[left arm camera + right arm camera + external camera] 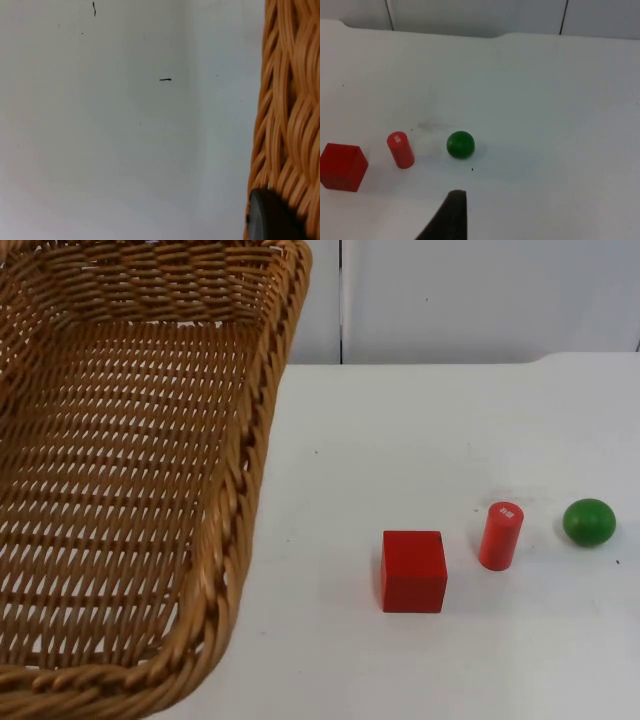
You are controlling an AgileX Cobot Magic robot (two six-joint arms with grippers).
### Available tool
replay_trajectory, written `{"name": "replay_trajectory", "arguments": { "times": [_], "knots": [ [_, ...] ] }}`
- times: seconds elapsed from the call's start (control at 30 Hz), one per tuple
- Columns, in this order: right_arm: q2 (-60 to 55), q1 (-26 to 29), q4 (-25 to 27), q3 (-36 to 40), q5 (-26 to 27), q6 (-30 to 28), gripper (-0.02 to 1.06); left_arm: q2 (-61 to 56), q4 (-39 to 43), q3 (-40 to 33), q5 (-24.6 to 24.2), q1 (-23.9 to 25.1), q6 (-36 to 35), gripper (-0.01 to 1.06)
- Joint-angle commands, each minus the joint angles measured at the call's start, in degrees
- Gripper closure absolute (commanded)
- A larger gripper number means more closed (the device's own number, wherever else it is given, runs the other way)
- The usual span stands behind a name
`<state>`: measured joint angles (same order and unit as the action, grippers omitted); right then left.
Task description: Pick up the basket with the left hand and place the object to the left of the red cylinder into the basket with the right hand.
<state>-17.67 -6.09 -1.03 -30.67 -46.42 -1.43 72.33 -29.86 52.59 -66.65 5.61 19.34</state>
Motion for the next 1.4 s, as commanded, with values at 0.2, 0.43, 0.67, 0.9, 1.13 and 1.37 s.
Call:
{"name": "replay_trajectory", "arguments": {
  "times": [0.2, 0.43, 0.67, 0.9, 1.13, 1.37],
  "knots": [
    [-16.0, 0.2, 0.1, -2.3, 10.0, -0.5, -0.01, -0.3, -2.3, -0.1, -0.9, 0.1, 0.2, 1.05],
    [-28.2, 0.2, 0.1, -11.0, 9.8, -0.5, -0.01, -0.3, -2.3, -0.1, -0.8, 0.1, 0.2, 1.05],
    [-39.5, 0.2, 0.1, -19.3, 8.3, -0.5, -0.01, -0.3, -2.3, -0.1, -0.5, 0.1, 0.2, 1.05],
    [-45.6, 0.1, 1.8, -23.1, 9.7, -12.5, -0.01, -0.3, -2.3, -0.1, -0.3, 0.1, 0.2, 1.05],
    [-50.4, 0.1, 7.6, -27.5, 9.1, -21.4, -0.01, -0.3, -2.2, -0.1, -0.1, 0.1, 0.2, 1.05],
    [-54.2, 0.1, 7.6, -31.2, 8.7, -22.3, -0.01, -0.3, -2.2, -0.1, -0.1, 0.1, 0.2, 1.05]
  ]
}}
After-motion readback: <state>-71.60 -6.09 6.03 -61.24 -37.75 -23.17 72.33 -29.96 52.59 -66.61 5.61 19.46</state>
